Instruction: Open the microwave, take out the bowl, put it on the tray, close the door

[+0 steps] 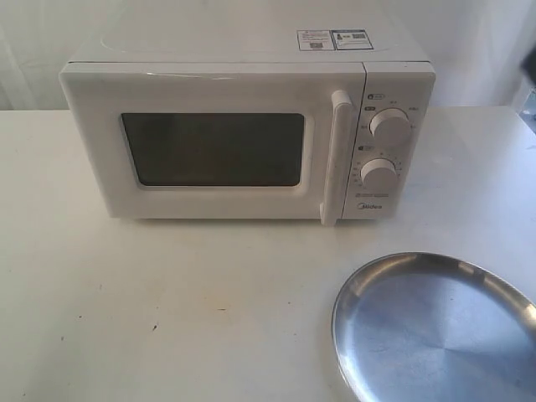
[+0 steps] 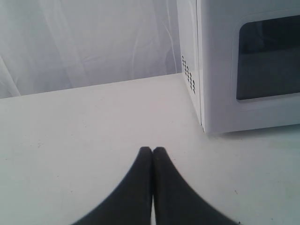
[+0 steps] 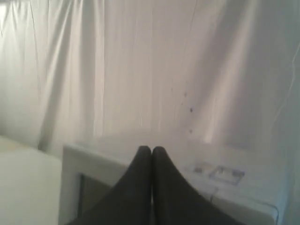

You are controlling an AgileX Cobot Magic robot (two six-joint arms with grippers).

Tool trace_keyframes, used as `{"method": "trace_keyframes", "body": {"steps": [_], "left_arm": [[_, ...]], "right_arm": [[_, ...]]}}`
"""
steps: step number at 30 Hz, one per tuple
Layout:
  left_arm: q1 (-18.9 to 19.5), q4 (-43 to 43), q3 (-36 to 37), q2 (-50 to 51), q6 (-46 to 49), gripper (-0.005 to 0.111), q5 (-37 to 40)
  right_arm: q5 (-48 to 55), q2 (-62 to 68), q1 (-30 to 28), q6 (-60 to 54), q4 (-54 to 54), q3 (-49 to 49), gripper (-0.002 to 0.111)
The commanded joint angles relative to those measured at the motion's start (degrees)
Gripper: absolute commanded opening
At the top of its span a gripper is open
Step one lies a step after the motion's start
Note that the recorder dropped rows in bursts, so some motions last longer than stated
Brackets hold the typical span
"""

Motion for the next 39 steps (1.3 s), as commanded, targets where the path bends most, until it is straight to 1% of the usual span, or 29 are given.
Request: {"method": "trace_keyframes", "body": {"steps": [1,3,5,8,10,13,17,19,21,25,26,27,33,35,39], "left_arm": [[-0.1,-0.4,-0.2,-0.1,0.0,0.0,0.1],[-0.1,-0.4,-0.2,-0.1,0.0,0.0,0.1],[-0.1,-0.4,-0.2,-0.1,0.0,0.0,0.1],[-0.1,-0.4,-0.2,-0.1,0.0,0.0,0.1],[-0.1,-0.4,-0.2,-0.1,0.0,0.0,0.1],[-0.1,-0.4,-0.2,-0.1,0.0,0.0,0.1],[-0.1,-0.4,-0.2,-0.1,0.0,0.0,0.1],[-0.1,-0.4,-0.2,-0.1,0.0,0.0,0.1],[-0.1,-0.4,-0.2,-0.1,0.0,0.0,0.1],[-0.1,-0.4,-0.2,-0.1,0.0,0.0,0.1],[-0.1,-0.4,-0.2,-0.1,0.0,0.0,0.1],[-0.1,-0.4,-0.2,-0.1,0.0,0.0,0.1],[-0.1,-0.4,-0.2,-0.1,0.0,0.0,0.1],[-0.1,-0.4,-0.2,-0.1,0.0,0.0,0.1],[-0.1,-0.4,-0.2,-0.1,0.0,0.0,0.1]], "right_arm": [[-2.4,22.2,-0.2,-16.1,2.0,-1.0,0.0],[-6.0,30.3,-0.2,-19.9,5.4,-1.0,0.0],[-13.9,39.9,-0.2,-26.0,5.8,-1.3,0.0],[-22.8,52.2,-0.2,-26.9,5.7,-4.1,0.0],[-25.0,58.3,-0.2,-26.9,5.3,-6.9,0.0],[-25.1,63.8,-0.2,-26.0,1.1,-11.0,0.0],[-25.0,66.3,-0.2,-26.2,0.2,-13.9,0.0],[-23.9,66.4,-0.2,-28.2,0.6,-14.4,0.005],[-22.7,66.4,-0.2,-29.7,0.7,-14.8,0.014],[-19.7,66.4,-0.2,-30.2,0.7,-16.0,0.039],[-19.0,66.4,-0.2,-29.9,0.6,-16.3,0.044],[-18.7,66.4,-0.2,-29.3,0.4,-16.6,0.046],[-17.5,66.4,-0.2,-26.0,-0.4,-18.7,0.046],[-16.8,66.9,-0.2,-22.8,-2.6,-19.9,0.046],[-16.4,69.5,-0.2,-14.7,-10.1,-24.0,0.041]]}}
